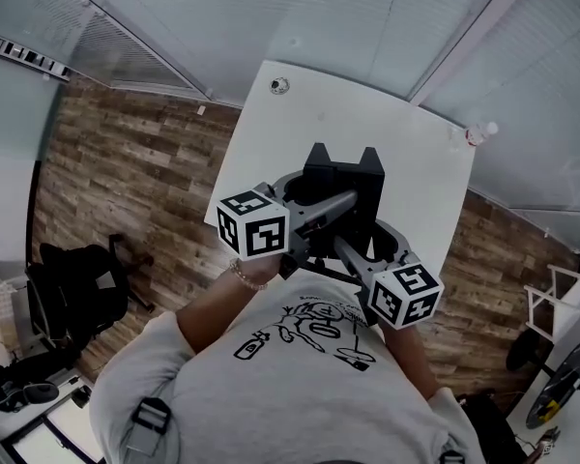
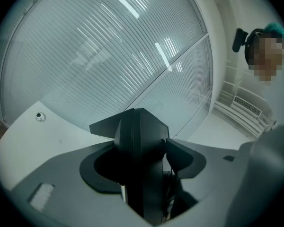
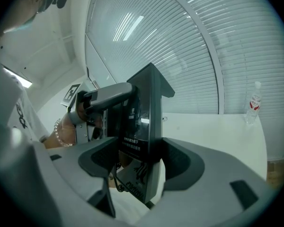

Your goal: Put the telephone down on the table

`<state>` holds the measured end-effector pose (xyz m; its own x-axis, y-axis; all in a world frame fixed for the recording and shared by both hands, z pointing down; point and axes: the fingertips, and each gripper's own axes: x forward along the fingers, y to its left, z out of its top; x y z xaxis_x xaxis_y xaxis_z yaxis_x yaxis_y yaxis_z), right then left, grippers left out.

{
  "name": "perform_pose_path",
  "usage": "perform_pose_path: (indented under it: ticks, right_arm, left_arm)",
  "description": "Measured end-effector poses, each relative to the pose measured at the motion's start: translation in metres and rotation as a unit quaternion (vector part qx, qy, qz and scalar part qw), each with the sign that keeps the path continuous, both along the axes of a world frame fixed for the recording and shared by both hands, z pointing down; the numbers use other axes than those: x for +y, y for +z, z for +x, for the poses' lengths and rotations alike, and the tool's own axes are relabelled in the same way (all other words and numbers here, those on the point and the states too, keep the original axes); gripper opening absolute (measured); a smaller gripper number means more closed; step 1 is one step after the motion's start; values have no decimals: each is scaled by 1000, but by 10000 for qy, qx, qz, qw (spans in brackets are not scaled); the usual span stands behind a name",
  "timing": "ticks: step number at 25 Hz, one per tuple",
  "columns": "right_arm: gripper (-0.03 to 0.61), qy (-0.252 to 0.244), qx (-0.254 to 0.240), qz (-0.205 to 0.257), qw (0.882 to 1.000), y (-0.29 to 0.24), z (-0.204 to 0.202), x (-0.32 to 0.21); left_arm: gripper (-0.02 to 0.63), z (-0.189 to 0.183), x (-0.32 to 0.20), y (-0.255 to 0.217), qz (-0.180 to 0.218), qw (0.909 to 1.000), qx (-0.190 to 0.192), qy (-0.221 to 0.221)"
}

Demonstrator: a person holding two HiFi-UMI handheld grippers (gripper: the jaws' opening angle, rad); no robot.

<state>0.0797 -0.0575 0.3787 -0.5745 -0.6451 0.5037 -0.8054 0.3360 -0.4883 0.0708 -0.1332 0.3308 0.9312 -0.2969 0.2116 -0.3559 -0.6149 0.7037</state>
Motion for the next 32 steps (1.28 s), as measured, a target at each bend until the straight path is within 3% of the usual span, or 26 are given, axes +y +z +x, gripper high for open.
perform_pose_path:
  ticks: [14,32]
  right_arm:
    - [278,269,46,57,9996,-4,-15,-7]
    - [276,461,-51,-462,9979,50,-3,39]
  left_arm:
    - [287,-11,-7,-5,49,9995,49,298]
    - [287,6,34,58,-491,9974,-83,527]
